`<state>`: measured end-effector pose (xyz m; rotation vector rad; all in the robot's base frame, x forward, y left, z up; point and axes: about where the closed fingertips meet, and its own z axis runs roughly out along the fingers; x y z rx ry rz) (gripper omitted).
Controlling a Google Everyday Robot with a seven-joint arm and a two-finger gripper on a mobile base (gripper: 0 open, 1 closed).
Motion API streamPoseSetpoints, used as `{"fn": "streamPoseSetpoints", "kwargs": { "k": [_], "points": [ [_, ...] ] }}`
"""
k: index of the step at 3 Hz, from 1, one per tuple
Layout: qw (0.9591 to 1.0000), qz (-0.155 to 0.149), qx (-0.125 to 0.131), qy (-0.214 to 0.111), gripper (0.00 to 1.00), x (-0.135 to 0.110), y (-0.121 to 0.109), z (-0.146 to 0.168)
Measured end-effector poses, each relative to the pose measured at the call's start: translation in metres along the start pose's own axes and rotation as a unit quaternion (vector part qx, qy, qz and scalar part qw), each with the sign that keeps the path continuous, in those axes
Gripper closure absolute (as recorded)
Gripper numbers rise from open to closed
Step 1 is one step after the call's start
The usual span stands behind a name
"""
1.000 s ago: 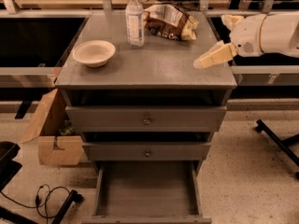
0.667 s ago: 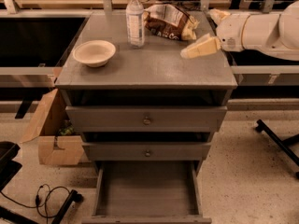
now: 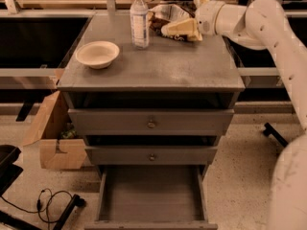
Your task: Place blue plastic bottle into bottom drawer
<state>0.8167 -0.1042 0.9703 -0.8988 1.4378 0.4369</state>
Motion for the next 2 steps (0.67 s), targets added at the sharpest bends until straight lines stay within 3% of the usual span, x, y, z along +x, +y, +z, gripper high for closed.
{"fn": "streamPoseSetpoints", "kwargs": {
  "k": [1, 2],
  "points": [
    [0.9996, 0.018, -0.018, 0.012, 0.00, -0.004, -0.004, 0.057],
    [0.9979, 0.043, -0.043, 0.022, 0.00, 0.000, 0.006, 0.094]
  ]
}}
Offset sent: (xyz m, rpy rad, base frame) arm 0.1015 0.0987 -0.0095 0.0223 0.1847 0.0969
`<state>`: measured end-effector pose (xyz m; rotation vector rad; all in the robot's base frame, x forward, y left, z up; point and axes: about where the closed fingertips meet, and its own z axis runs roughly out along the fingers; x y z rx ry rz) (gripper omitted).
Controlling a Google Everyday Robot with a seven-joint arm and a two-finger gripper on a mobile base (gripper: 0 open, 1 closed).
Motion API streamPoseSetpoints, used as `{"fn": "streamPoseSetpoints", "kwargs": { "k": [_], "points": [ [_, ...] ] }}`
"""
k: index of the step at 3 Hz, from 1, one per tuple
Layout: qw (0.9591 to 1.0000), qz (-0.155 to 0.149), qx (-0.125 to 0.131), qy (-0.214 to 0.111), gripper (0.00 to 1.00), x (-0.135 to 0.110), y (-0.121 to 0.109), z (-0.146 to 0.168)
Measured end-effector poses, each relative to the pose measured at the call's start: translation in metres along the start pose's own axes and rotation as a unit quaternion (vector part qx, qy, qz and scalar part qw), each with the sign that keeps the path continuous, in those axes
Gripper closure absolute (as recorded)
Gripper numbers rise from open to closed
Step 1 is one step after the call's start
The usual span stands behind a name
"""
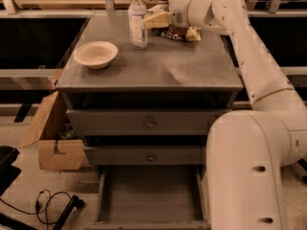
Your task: Place blue plastic bottle into bottom drawer
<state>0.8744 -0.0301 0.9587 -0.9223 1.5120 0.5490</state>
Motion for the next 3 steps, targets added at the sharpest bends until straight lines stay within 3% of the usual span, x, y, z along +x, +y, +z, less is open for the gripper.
{"fn": "streamPoseSetpoints", "kwargs": {
  "k": [2, 3],
  "points": [
    [0.9982, 0.042, -0.021, -0.036, 0.00, -0.003, 0.013, 0.059],
    [0.9975, 0.053, -0.017, -0.043, 0.18, -0.003, 0.016, 0.081]
  ]
}}
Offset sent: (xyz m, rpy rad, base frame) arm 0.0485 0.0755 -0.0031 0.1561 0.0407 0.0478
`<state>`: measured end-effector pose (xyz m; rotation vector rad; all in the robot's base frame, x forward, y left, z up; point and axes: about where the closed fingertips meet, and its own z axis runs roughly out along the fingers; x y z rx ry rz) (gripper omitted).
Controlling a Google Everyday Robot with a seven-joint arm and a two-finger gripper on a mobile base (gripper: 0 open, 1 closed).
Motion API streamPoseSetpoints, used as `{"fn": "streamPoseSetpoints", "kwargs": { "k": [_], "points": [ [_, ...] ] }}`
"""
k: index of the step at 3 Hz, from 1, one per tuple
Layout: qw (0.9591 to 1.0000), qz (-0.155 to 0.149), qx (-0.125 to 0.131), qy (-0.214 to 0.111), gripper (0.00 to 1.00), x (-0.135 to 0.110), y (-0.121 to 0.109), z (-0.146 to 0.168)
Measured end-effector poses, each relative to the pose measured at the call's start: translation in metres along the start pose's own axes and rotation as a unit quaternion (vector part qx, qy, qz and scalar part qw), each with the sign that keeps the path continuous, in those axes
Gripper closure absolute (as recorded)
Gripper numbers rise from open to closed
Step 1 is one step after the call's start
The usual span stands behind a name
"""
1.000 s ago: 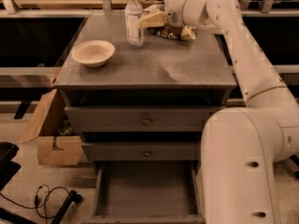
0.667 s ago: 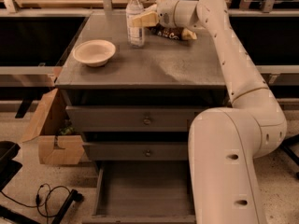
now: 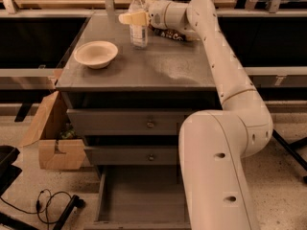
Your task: Place blue plastic bottle into bottom drawer
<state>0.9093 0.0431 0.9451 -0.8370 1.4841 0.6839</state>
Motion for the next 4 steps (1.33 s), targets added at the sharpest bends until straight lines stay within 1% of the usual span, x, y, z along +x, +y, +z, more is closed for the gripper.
{"fn": "streamPoseSetpoints", "kwargs": {
  "k": [1, 3, 4],
  "points": [
    [0.9999, 0.008, 0.008, -0.001, 0.41, 0.0062, 0.0000, 0.0164],
    [0.9999, 0.009, 0.009, -0.001, 0.88, 0.0062, -0.0001, 0.0172],
    [0.9999, 0.004, 0.010, -0.004, 1.00, -0.0023, 0.0011, 0.0140]
  ]
}}
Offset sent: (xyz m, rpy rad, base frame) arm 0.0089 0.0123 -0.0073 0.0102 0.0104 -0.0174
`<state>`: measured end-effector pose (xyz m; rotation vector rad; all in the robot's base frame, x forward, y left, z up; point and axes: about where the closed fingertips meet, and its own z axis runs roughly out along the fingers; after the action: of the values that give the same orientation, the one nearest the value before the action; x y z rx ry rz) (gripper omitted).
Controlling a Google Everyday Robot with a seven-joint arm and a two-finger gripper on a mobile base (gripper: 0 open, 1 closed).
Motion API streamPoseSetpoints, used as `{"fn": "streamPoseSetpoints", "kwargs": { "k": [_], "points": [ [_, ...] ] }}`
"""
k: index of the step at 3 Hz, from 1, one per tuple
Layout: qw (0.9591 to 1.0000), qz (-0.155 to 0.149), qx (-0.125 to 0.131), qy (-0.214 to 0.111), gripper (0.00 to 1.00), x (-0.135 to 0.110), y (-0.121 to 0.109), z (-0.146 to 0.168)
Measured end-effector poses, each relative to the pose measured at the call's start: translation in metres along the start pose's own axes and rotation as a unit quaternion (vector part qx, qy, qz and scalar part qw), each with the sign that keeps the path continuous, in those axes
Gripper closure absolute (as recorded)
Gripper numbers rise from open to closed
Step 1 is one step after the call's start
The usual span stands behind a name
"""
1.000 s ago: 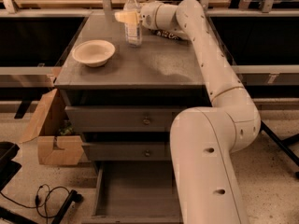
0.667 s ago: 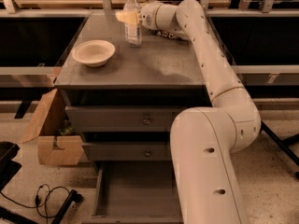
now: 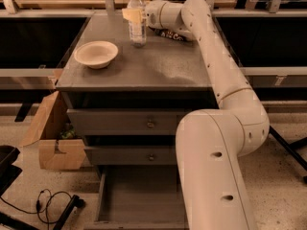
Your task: Place blue plastic bottle into bottom drawer
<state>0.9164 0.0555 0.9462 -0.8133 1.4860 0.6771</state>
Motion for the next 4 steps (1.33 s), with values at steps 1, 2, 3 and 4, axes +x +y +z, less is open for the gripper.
{"fn": "streamPoseSetpoints", "kwargs": {
  "k": [1, 2, 3, 4],
  "points": [
    [0.9997, -0.011, 0.013, -0.019, 1.00, -0.032, -0.002, -0.034],
    [0.9949, -0.032, 0.065, -0.071, 1.00, -0.107, -0.004, -0.113],
    [0.9827, -0.058, 0.112, -0.135, 1.00, -0.201, 0.028, -0.201],
    [0.9789, -0.054, 0.110, -0.164, 1.00, -0.230, 0.085, -0.246]
  ]
}}
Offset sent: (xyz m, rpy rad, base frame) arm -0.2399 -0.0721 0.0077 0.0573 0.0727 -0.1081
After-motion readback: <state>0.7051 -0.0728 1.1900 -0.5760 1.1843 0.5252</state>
